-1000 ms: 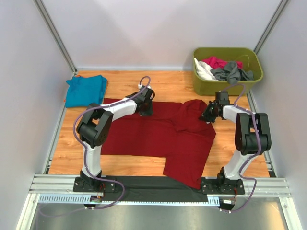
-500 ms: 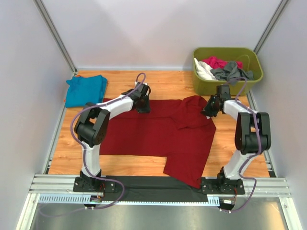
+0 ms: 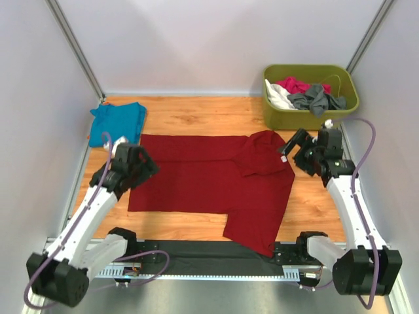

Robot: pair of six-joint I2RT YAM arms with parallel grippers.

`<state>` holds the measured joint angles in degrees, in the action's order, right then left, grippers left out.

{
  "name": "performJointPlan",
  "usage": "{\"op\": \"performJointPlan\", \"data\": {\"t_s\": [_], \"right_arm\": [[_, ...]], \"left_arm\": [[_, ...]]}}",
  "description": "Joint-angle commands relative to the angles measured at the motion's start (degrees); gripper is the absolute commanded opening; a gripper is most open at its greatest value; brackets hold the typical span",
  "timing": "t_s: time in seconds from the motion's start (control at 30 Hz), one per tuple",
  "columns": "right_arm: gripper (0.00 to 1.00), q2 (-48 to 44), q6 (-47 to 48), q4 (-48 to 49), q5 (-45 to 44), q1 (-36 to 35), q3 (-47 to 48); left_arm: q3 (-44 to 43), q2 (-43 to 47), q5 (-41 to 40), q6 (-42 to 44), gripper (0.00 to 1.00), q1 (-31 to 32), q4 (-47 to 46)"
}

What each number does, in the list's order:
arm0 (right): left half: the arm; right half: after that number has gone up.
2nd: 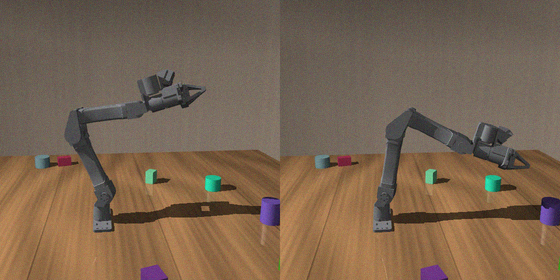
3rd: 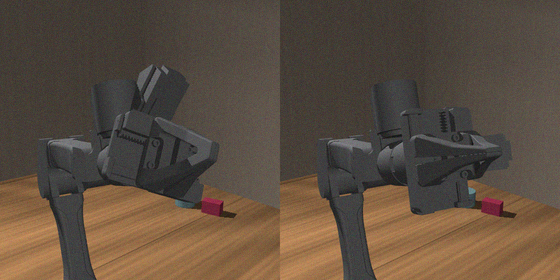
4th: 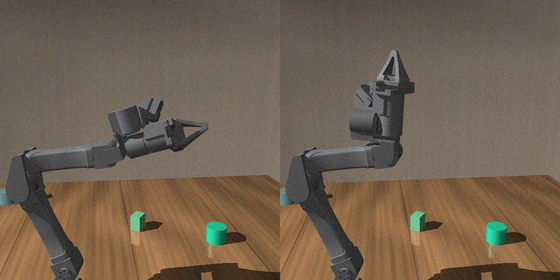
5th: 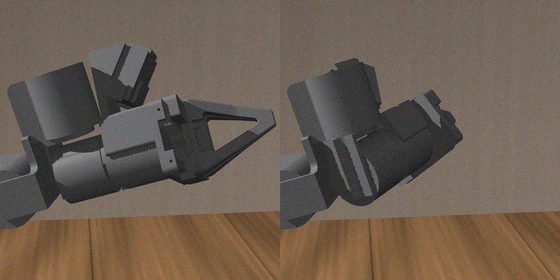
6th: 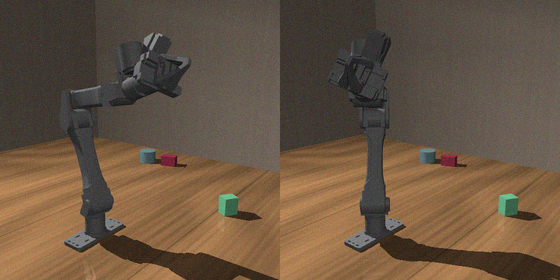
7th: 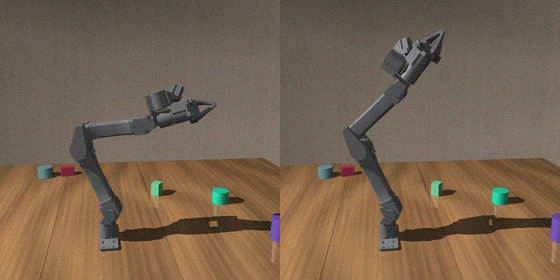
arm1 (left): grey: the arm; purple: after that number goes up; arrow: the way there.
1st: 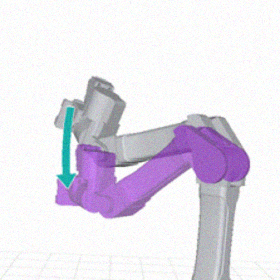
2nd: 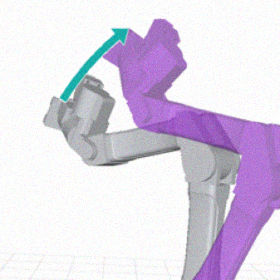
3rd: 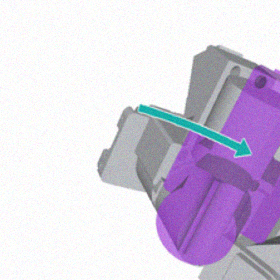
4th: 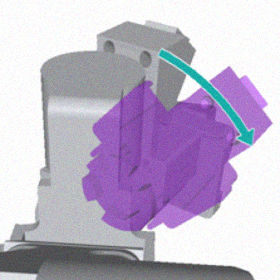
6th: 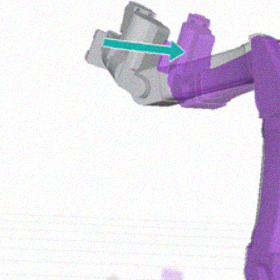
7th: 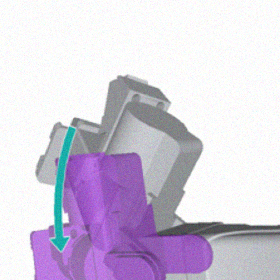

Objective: Fold and stack the t-shirts
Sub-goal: Fold the tshirt

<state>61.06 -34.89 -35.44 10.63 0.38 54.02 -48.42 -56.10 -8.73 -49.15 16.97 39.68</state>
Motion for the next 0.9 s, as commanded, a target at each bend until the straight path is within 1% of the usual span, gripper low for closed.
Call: {"op": "performJointPlan", "data": {"t_s": [0.0,0.03,0.1,0.17,0.27,0.33,0.47,0.53,0.63,0.8,0.87], "right_arm": [[1.0,-3.56,-5.79,-10.96,-0.7,-0.12,-7.07],[1.0,-6.19,-7.19,-11.75,-0.44,-0.12,-8.39],[1.0,-8.4,-8.08,-14.12,-0.61,-0.12,-12.07],[1.0,-10.69,-8.87,-16.13,-0.53,-0.12,-14.63],[0.99,-11.66,-8.7,-18.25,0.61,-0.12,-16.31],[0.98,-12.28,-8.35,-19.14,0.27,-0.12,-17.45],[0.94,-13.07,-7.21,-19.49,-0.35,-0.12,-18.68],[0.93,-12.63,-7.21,-19.23,0.17,-0.03,-19.04],[0.9,-11.76,-7.38,-18.35,1.4,-0.03,-18.95],[0.87,-11.14,-7.56,-18.87,3.51,-0.03,-18.77],[0.83,-11.05,-7.56,-19.4,4.3,-0.12,-19.56]], "left_arm": [[7.8,6.68,-6.29,-14.2,0.79,-2.2,15.67],[9.04,10.01,-7.95,-17.79,0.76,-3.34,19.52],[12.55,12.58,-8.93,-20.62,0.75,-4.31,21.22],[15.45,14.34,-9.37,-21.52,0.71,-6.07,21.32],[18.1,12.25,-10.34,-22.48,0.7,-9.4,20.7],[18.89,9.17,-10.34,-20.65,0.68,-12.21,18.16],[19.51,3.81,-11.04,-17.22,0.65,-15.82,13.15],[19.33,1.62,-11.22,-15.9,0.65,-16.44,10.35],[19.07,0.64,-10.43,-14.84,0.62,-16.53,6.83],[19.42,1.25,-11.22,-15.54,0.6,-16.53,4.36],[20.47,1.51,-11.13,-15.98,0.6,-16.53,3.65]]}}
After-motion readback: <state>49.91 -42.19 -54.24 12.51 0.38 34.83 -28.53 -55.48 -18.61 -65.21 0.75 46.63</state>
